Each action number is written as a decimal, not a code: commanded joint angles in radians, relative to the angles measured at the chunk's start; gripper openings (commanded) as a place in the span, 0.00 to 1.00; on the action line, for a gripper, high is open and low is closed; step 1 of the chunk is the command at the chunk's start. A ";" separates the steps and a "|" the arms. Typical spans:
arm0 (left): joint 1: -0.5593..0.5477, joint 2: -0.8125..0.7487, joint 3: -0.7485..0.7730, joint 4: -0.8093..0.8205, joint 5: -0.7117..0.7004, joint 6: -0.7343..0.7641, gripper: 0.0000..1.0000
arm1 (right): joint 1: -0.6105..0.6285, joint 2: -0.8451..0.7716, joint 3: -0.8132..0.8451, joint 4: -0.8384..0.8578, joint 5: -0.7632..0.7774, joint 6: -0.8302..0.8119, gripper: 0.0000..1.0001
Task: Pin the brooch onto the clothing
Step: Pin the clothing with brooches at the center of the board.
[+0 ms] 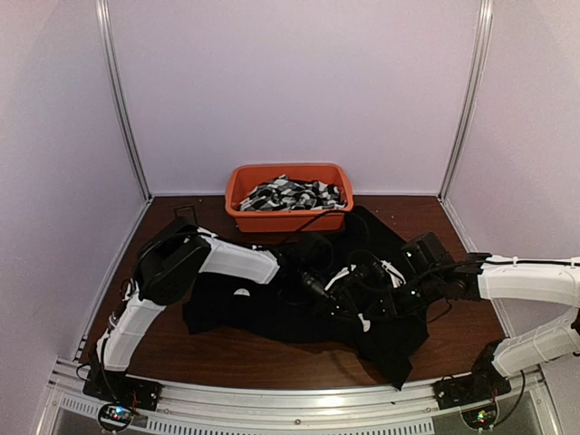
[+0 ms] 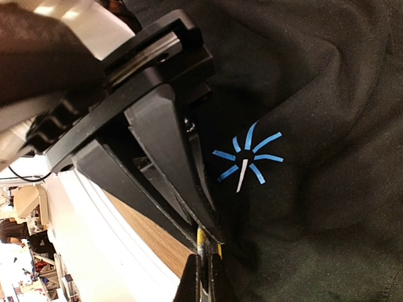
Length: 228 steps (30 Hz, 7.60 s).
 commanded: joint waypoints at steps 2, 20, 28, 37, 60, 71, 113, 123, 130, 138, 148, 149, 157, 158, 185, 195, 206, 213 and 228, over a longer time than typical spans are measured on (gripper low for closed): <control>-0.015 0.006 0.050 -0.118 -0.164 0.087 0.00 | -0.004 0.012 0.038 0.018 0.021 0.042 0.00; -0.016 0.001 0.135 -0.420 -0.099 0.344 0.00 | -0.004 0.021 0.046 0.004 0.033 0.001 0.00; -0.020 0.004 0.167 -0.520 -0.086 0.408 0.00 | -0.003 0.033 0.046 -0.001 0.049 -0.012 0.00; -0.029 0.023 0.203 -0.555 -0.105 0.409 0.00 | -0.004 0.024 0.039 0.006 0.063 -0.014 0.00; -0.045 0.032 0.240 -0.638 -0.088 0.481 0.09 | -0.004 0.024 0.029 0.002 0.069 -0.025 0.00; -0.051 0.032 0.225 -0.611 0.000 0.483 0.15 | -0.004 0.015 0.022 0.029 0.057 -0.007 0.00; -0.054 0.043 0.187 -0.354 -0.065 0.209 0.00 | -0.001 0.026 0.024 0.074 0.089 0.038 0.00; -0.048 0.054 0.231 -0.310 -0.190 0.029 0.00 | 0.017 -0.032 -0.006 0.088 0.154 0.059 0.00; -0.052 0.045 0.219 -0.307 -0.180 -0.002 0.00 | 0.028 -0.057 -0.012 0.087 0.192 0.058 0.00; -0.078 0.034 0.245 -0.459 -0.254 0.129 0.00 | 0.029 -0.064 0.011 0.038 0.245 0.062 0.00; -0.109 0.032 0.294 -0.605 -0.356 0.241 0.00 | 0.029 -0.034 0.035 0.035 0.296 0.063 0.00; -0.109 0.030 0.291 -0.605 -0.356 0.240 0.00 | 0.029 -0.038 0.038 0.040 0.300 0.068 0.00; -0.116 0.017 0.322 -0.634 -0.449 0.198 0.00 | 0.030 -0.025 0.044 0.073 0.292 0.104 0.00; -0.116 0.015 0.322 -0.625 -0.430 0.193 0.00 | 0.030 -0.024 0.044 0.078 0.288 0.103 0.00; -0.071 -0.179 0.014 -0.024 -0.167 -0.105 0.00 | 0.032 -0.641 -0.308 0.336 0.258 -0.160 0.54; -0.059 -0.230 -0.011 0.007 -0.036 -0.157 0.00 | 0.059 -0.630 -0.316 0.344 0.165 -0.152 0.42; -0.042 -0.246 -0.061 -0.020 -0.006 -0.154 0.00 | 0.154 -0.545 -0.286 0.316 0.204 -0.170 0.33; -0.042 -0.246 -0.067 -0.067 -0.003 -0.117 0.00 | 0.155 -0.557 -0.273 0.306 0.204 -0.160 0.25; -0.043 -0.246 -0.077 -0.075 0.003 -0.105 0.00 | 0.155 -0.463 -0.246 0.285 0.182 -0.157 0.14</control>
